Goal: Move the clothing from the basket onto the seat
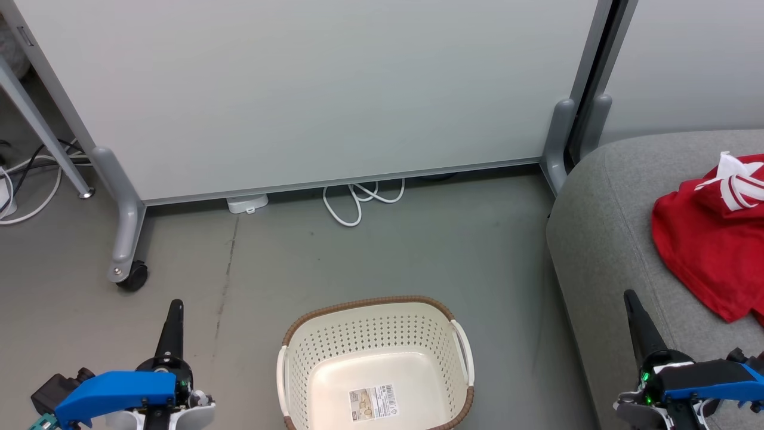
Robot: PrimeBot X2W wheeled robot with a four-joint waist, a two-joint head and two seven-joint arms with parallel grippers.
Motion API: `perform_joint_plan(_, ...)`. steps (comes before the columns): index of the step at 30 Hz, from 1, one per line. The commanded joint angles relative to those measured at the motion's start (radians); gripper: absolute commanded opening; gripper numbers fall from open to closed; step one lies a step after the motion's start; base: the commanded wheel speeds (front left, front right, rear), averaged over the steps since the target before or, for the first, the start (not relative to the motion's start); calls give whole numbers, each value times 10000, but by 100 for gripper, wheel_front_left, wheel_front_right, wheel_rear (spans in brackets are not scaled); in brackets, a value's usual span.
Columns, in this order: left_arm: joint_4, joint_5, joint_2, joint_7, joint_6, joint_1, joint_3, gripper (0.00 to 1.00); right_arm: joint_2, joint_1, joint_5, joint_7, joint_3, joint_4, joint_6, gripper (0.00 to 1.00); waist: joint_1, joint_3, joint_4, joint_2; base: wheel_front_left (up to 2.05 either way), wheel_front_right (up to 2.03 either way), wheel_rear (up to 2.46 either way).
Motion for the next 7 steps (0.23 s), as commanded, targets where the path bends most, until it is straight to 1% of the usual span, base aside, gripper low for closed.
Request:
perform_joint_plan(1,-112,-172,11,62,-13,-212,84,0,-75,-207,219,38,-35,-103,3,0,0,1,-8,0,0,0,0)
perform_joint_plan(7,-188,-585,-12,185,-14,-250,159,0,-76,-252,715,128,-46,-136,3,0,0,3,-44,0,0,0,0)
